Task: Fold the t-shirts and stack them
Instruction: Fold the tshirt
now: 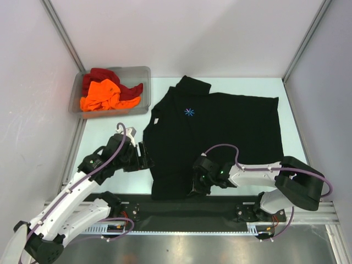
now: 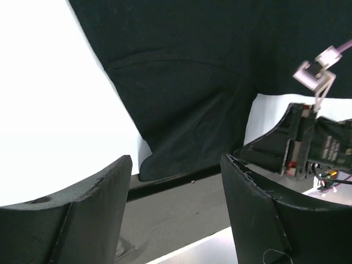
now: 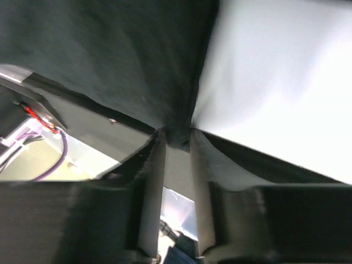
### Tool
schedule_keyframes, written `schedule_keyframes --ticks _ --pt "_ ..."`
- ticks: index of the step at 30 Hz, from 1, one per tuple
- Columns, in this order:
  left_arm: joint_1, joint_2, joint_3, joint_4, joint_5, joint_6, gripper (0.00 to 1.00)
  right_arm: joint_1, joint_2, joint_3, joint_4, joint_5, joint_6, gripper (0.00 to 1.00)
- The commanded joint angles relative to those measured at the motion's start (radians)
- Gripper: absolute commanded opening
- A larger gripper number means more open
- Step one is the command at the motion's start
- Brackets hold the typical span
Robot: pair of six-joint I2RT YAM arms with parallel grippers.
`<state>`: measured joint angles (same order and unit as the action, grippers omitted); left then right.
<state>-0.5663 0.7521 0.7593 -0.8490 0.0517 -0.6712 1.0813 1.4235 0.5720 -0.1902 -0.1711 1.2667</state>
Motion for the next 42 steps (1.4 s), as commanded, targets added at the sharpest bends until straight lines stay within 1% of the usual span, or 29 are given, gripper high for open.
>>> schedule_keyframes --ticks 1,4,5,8,11,14,15,19,21,25,29,34,38,40,41,42 --pt "0.006 0.006 0.028 0.001 -0.013 0.019 0.71 -0.037 -0.031 0.008 0.069 -0.028 -0.006 0.19" --pt "0.006 0.009 0.029 0.01 -0.012 0.019 0.71 -0.081 -0.07 0.008 0.077 -0.054 -0.006 0.0" --pt "0.006 0.01 0.029 0.013 -0.01 0.024 0.71 -0.095 -0.083 0.008 0.072 -0.059 -0.007 0.0" --pt "0.006 0.049 0.034 0.008 0.005 0.038 0.78 -0.181 -0.127 0.006 0.067 -0.085 -0.024 0.0" --pt "0.006 0.096 0.028 0.031 0.066 0.054 0.79 -0.273 -0.129 0.002 0.072 -0.148 -0.056 0.0" --pt "0.006 0.163 0.005 0.082 0.161 0.061 0.73 -0.337 -0.092 0.009 0.083 -0.188 -0.099 0.0" --pt "0.006 0.185 -0.001 0.094 0.195 0.061 0.69 -0.348 -0.078 0.018 0.083 -0.205 -0.107 0.0" --pt "0.003 0.222 -0.061 0.177 0.299 0.027 0.62 -0.377 -0.026 0.052 0.066 -0.232 -0.167 0.01" --pt "0.002 0.213 -0.09 0.212 0.351 -0.008 0.6 -0.391 -0.009 0.065 0.044 -0.225 -0.185 0.01" --pt "0.0 0.216 -0.19 0.293 0.393 -0.054 0.58 -0.426 0.025 0.092 0.044 -0.251 -0.217 0.02" --pt "0.0 0.262 -0.242 0.353 0.395 -0.088 0.56 -0.448 0.046 0.134 -0.011 -0.252 -0.265 0.03" --pt "0.0 0.415 -0.262 0.453 0.393 -0.12 0.54 -0.468 0.041 0.141 -0.049 -0.249 -0.308 0.03" --pt "0.002 0.533 -0.193 0.49 0.33 -0.093 0.53 -0.485 0.032 0.123 -0.041 -0.266 -0.309 0.03" --pt "0.006 0.591 -0.132 0.485 0.321 -0.071 0.53 -0.489 0.031 0.121 -0.041 -0.271 -0.313 0.03" --pt "0.014 0.66 -0.112 0.481 0.32 -0.064 0.54 -0.491 0.031 0.121 -0.041 -0.272 -0.314 0.04" --pt "0.019 0.691 -0.065 0.473 0.316 -0.056 0.53 -0.494 0.031 0.123 -0.04 -0.275 -0.314 0.04"
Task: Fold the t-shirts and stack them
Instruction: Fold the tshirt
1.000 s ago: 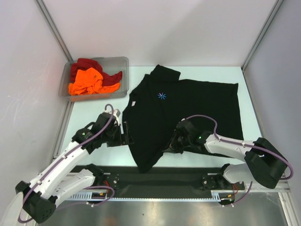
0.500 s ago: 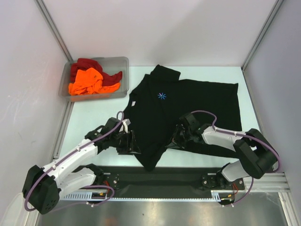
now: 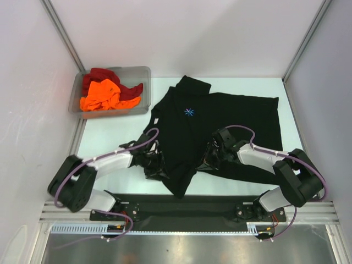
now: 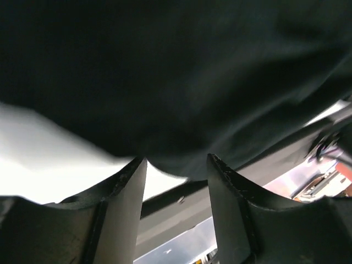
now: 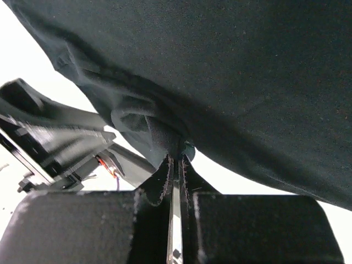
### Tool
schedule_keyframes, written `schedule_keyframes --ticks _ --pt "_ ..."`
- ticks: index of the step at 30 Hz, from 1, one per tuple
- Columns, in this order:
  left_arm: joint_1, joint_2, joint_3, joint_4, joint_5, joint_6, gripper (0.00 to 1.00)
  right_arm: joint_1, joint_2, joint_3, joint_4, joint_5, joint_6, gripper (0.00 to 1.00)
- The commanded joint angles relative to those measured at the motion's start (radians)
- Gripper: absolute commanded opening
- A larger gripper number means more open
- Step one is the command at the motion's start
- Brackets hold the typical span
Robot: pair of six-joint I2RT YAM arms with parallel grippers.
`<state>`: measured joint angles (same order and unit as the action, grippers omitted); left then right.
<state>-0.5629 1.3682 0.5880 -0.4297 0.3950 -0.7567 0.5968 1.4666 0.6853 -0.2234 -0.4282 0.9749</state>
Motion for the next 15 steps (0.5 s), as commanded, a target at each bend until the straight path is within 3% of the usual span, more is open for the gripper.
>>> schedule_keyframes --ticks 1,5,9,15 --pt "0.02 0.109 0.13 0.046 -0.045 0.046 0.54 -0.011 -0.009 0.01 -0.002 -0.026 -0.024 0.04" --pt "0.063 0.212 0.239 -0.007 -0.074 0.088 0.53 -0.02 -0.006 0.017 -0.001 -0.049 -0.038 0.07" --pt "0.1 0.207 0.338 -0.079 -0.169 0.152 0.54 -0.026 -0.014 0.042 -0.073 -0.029 -0.096 0.13" --pt "0.101 0.109 0.403 -0.23 -0.317 0.232 0.55 -0.057 -0.063 0.085 -0.24 0.032 -0.186 0.37"
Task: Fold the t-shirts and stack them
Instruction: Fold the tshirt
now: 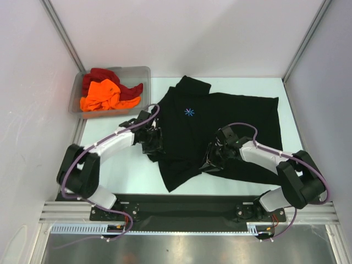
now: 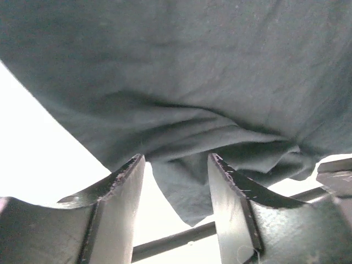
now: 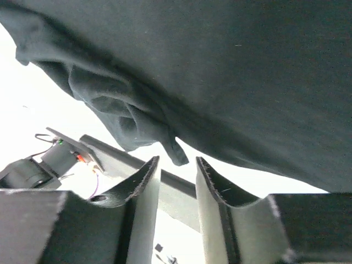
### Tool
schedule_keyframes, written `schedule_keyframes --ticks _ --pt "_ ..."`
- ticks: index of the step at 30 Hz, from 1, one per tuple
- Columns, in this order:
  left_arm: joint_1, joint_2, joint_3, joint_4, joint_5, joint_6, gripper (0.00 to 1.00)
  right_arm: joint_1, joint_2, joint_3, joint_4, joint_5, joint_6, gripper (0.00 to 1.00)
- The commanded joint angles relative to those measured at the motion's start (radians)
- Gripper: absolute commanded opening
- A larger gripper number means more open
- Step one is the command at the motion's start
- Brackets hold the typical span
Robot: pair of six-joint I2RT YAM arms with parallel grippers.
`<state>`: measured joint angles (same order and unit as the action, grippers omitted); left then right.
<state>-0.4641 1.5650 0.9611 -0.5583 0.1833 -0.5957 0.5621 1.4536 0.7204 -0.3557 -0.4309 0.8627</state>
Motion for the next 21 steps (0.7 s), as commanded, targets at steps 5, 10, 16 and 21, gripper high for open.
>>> schedule_keyframes --ticks 5,10,16,21 --pt "-0.005 -0.311 -0.137 -0.127 -0.067 0.016 0.54 -0.06 -0.093 0.12 -0.23 0.087 -0.151 0.42" --pt "-0.09 -0.444 -0.272 -0.134 -0.006 -0.134 0.46 -0.128 -0.151 0.181 -0.364 0.142 -0.223 0.52" --pt "-0.22 -0.396 -0.276 -0.141 -0.044 -0.292 0.54 -0.218 -0.251 0.174 -0.442 0.158 -0.234 0.64" --pt "-0.281 -0.272 -0.249 -0.126 -0.061 -0.427 0.55 -0.246 -0.311 0.136 -0.491 0.184 -0.245 0.65"
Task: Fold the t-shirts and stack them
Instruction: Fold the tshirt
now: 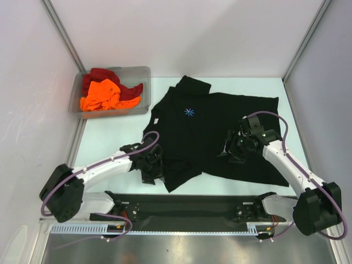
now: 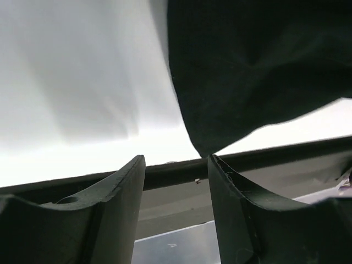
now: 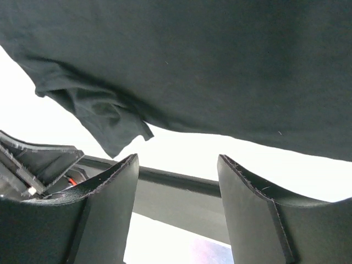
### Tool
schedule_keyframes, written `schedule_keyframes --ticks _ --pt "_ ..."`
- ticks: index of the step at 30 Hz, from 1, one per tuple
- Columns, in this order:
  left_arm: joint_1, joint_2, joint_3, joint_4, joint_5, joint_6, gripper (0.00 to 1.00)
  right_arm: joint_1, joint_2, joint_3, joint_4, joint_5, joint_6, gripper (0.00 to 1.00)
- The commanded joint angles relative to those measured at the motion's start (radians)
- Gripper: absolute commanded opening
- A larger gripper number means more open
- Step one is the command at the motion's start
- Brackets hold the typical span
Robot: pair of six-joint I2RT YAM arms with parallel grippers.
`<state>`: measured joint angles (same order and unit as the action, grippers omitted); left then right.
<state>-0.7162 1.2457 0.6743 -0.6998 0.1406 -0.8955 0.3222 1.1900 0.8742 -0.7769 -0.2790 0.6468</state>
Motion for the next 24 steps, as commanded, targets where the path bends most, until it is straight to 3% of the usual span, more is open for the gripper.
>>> schedule_keyframes --ticks 1,13,24 --pt "-0.041 0.061 0.038 0.019 -0.021 -0.149 0.56 -0.009 -0.058 -0.024 -0.077 0.035 -0.03 0.65" --pt "-0.046 0.167 0.07 0.037 -0.199 -0.174 0.51 -0.067 -0.271 -0.133 -0.156 0.029 -0.018 0.66" --pt "-0.046 0.268 0.067 0.095 -0.156 -0.178 0.48 -0.109 -0.274 -0.129 -0.174 0.02 -0.044 0.66"
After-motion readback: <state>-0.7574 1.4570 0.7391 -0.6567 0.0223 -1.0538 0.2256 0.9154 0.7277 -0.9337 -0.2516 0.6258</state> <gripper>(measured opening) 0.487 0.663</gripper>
